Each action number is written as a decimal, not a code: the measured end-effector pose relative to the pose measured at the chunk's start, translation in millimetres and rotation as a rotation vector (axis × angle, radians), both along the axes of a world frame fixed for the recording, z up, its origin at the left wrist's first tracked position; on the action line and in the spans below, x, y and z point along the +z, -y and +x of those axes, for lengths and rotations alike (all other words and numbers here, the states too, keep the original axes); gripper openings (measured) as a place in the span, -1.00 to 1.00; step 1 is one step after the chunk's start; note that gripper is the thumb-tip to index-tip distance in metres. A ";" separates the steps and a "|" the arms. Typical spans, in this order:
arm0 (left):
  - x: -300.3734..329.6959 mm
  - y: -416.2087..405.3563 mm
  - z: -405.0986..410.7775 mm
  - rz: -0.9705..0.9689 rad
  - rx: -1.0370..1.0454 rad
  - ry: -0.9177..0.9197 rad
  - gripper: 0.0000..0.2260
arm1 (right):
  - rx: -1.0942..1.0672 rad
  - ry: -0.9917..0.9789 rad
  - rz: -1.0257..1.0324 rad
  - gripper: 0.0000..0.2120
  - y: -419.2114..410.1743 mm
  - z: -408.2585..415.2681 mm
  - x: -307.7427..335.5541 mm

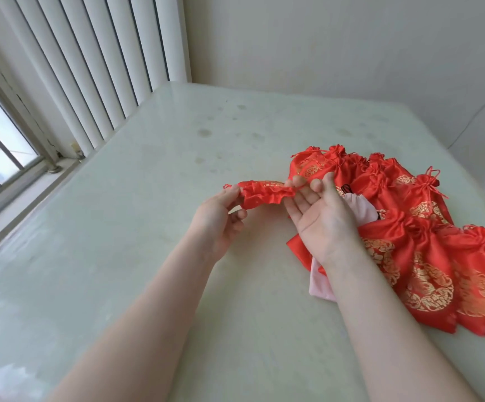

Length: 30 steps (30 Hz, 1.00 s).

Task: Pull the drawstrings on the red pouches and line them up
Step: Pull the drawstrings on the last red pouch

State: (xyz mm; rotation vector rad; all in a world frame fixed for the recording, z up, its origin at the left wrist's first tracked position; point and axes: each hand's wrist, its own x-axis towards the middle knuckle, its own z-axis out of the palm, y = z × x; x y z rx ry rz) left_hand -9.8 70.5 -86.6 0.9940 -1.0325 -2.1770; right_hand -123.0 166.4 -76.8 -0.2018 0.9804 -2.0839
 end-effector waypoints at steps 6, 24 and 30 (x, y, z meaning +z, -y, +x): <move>0.9 8.7 5.0 -0.019 0.037 0.022 -0.72 | 0.023 0.097 0.315 -0.60 -2.8 -12.6 -1.2; -3.2 -14.9 -3.0 -0.665 -0.306 0.403 -0.68 | 0.062 -0.822 0.497 -0.74 -4.3 9.8 -9.1; -3.6 -20.2 -3.4 -0.937 -0.445 0.457 -0.84 | 0.170 -0.920 0.209 -0.67 -8.3 15.2 -6.3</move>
